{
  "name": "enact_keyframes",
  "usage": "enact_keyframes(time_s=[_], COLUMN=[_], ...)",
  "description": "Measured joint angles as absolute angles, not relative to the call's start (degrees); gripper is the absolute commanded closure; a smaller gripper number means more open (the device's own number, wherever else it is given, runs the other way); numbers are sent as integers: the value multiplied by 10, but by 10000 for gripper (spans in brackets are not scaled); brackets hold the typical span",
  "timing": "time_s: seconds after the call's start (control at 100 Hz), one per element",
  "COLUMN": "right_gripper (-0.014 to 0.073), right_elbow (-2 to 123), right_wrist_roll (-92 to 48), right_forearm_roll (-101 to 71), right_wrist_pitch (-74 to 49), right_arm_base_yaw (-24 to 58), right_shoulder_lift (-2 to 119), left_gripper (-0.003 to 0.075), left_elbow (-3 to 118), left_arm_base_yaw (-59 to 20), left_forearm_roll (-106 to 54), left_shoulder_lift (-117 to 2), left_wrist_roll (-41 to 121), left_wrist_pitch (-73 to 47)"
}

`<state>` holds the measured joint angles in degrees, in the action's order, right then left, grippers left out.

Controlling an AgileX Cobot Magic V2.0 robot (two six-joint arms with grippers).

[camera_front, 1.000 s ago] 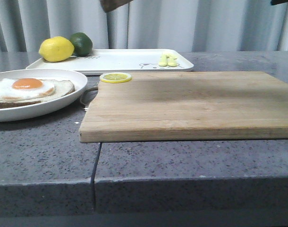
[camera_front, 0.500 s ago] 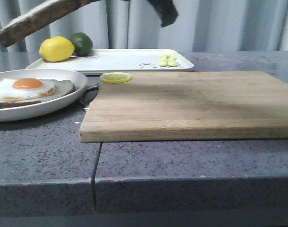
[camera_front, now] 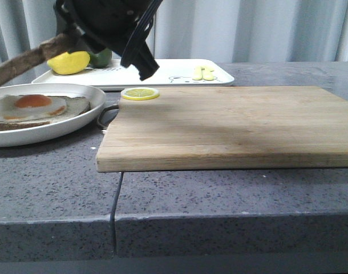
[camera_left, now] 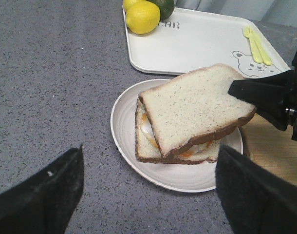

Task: Place bread and move sandwich to tray
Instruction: 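Lay the bread slice on the fried egg and open the right gripper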

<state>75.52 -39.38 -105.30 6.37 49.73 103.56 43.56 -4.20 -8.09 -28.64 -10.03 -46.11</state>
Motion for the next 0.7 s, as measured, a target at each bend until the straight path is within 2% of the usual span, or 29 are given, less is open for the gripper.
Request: enact_keyframes(time_s=[0.58,0.7], right_gripper=[695,625], right_elbow=[756,756], right_wrist_roll=[-394,-401], right_forearm_roll=[-1055,-1056], right_wrist_pitch=[85,85], right_arm_base_yaw=[502,502], right_shoulder_lift=[1075,1075], left_gripper=[195,195], left_elbow=[436,436], left_arm_base_yaw=[-42,-42], left_forearm_roll=[-81,-81], left_shoulder_lift=[-286,-286], left_wrist_roll=[-100,-100], left_wrist_pitch=[-461,-461])
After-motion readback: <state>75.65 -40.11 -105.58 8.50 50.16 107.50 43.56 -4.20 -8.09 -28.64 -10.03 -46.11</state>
